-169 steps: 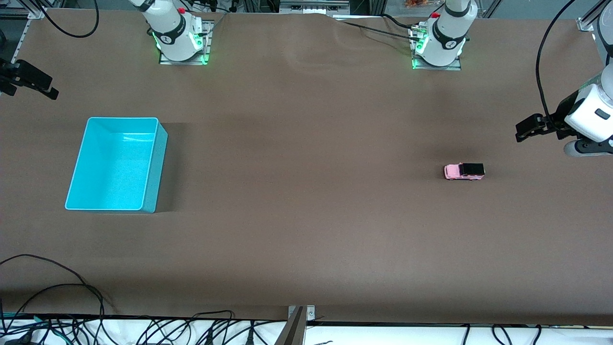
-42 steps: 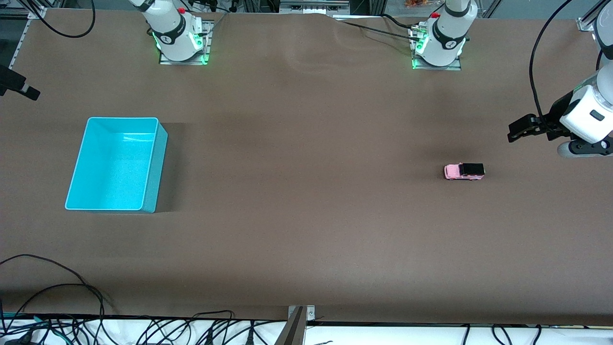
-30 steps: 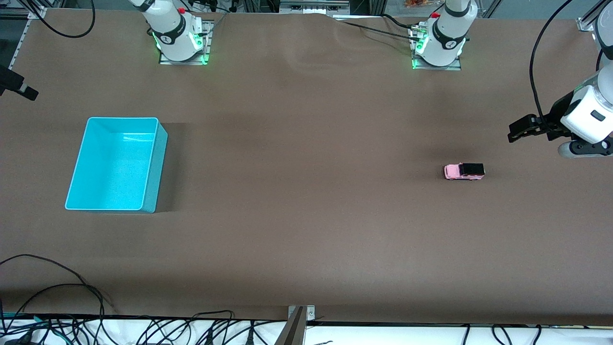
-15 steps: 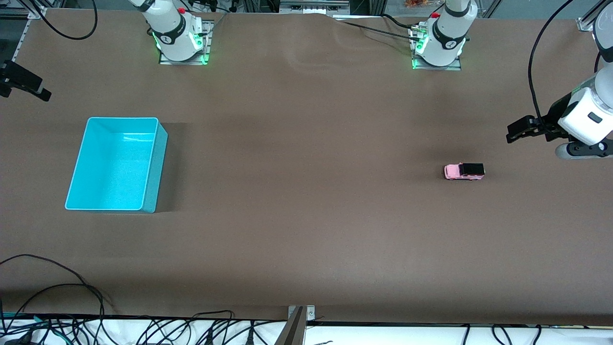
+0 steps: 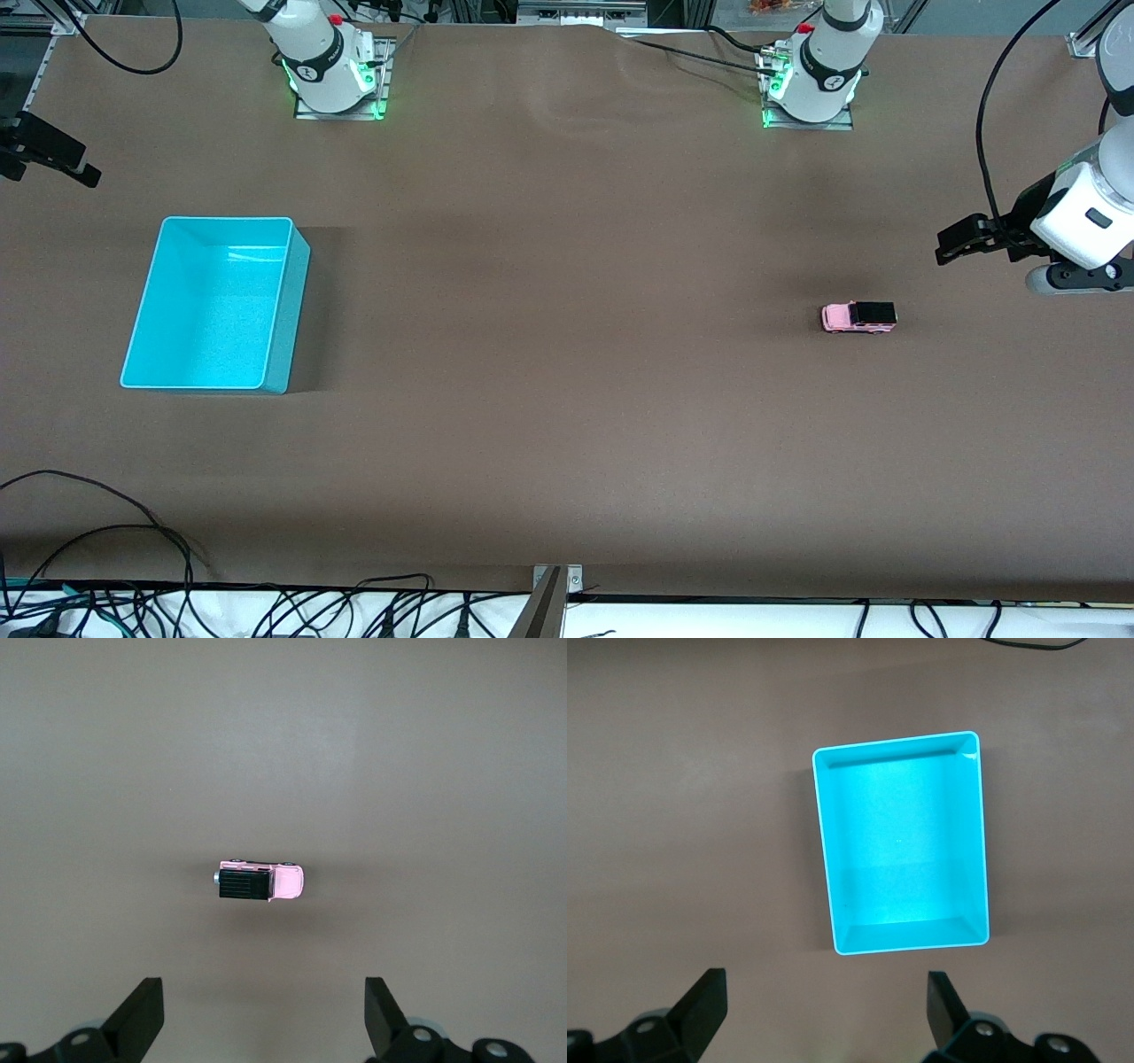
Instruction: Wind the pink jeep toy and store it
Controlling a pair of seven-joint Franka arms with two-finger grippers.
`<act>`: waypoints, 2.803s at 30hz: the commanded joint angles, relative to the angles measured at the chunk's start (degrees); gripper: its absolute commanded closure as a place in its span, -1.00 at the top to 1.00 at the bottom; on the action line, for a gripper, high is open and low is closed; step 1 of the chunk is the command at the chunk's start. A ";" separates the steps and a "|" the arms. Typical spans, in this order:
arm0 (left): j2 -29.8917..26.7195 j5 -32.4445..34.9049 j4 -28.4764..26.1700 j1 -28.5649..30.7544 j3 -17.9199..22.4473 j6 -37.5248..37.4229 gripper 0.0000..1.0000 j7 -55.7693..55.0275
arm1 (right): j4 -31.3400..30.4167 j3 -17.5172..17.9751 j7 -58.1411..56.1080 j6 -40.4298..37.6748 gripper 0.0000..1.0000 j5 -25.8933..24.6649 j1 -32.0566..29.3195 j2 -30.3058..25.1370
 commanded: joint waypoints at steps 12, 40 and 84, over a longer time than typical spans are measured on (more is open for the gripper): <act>-0.22 -0.53 0.05 -0.10 -0.06 -0.40 1.00 1.14 | 1.21 0.69 0.05 -0.23 1.00 -0.86 0.83 0.73; 1.80 -0.35 0.40 0.69 0.20 -0.49 1.00 -5.00 | 1.21 0.86 -0.04 -0.67 1.00 -0.95 0.83 0.73; 12.17 3.08 -27.89 3.94 0.29 36.24 1.00 -85.35 | 1.21 0.95 -0.04 -1.11 1.00 -1.04 1.01 0.73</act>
